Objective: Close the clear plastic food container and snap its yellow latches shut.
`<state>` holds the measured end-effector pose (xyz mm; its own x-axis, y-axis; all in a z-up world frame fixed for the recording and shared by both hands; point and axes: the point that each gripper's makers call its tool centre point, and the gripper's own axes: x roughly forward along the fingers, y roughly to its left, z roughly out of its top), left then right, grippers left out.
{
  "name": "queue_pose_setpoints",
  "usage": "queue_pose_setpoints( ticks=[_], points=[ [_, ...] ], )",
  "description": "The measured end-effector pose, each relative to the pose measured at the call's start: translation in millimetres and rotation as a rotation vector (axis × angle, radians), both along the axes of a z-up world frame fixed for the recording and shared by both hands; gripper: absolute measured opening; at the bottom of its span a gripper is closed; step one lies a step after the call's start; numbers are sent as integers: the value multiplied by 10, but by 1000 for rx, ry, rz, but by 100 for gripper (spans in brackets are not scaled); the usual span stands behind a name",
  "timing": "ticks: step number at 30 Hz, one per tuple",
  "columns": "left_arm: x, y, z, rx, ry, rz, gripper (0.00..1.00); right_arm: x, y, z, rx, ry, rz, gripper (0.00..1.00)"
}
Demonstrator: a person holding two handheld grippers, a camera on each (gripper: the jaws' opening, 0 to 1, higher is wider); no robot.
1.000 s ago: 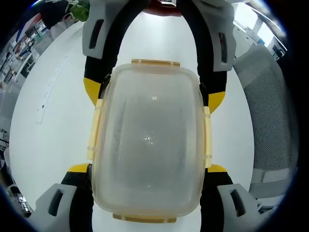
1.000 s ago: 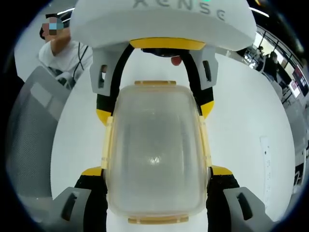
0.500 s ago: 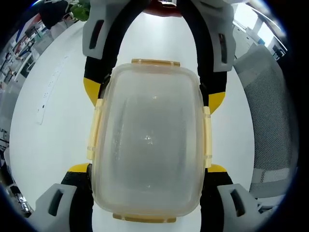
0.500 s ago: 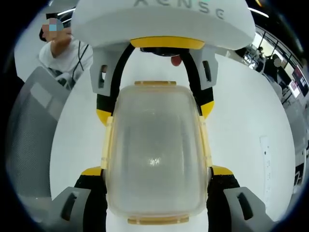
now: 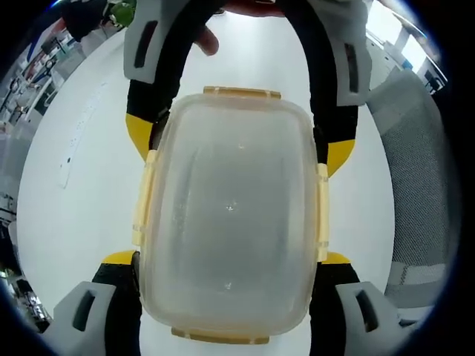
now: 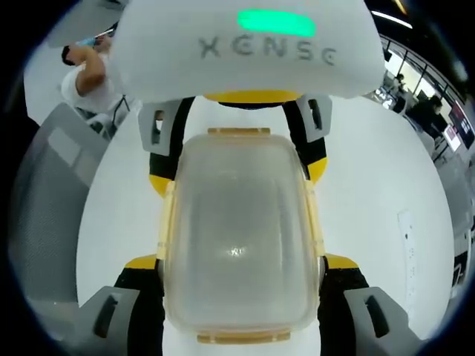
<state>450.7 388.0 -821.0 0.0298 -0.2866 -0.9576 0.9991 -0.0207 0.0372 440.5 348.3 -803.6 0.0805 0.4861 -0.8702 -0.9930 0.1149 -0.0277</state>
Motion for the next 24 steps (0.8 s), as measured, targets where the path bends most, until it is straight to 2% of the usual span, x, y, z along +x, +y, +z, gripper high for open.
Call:
queue_pose_setpoints(
  ticks=[3,14,18,22,23,24],
  points=[
    [-2,2,0,-3,3,3,96,-6,-3,9,8,4,2,87],
    [-19,93,41,4,1,2,99,-29,-26,49,37,10,0,100],
    [-34,77,91,-13,-5,9,99,39,-10,94,49,-34,0,99],
    [-59,41,135,-38,-10,18,97,27,32,155,76,-41,-3,99],
    [-61,40,140,-39,-14,20,96,62,70,195,99,-80,10,99],
    [-63,33,155,-47,-21,19,96,61,72,203,102,-82,9,99]
  ],
)
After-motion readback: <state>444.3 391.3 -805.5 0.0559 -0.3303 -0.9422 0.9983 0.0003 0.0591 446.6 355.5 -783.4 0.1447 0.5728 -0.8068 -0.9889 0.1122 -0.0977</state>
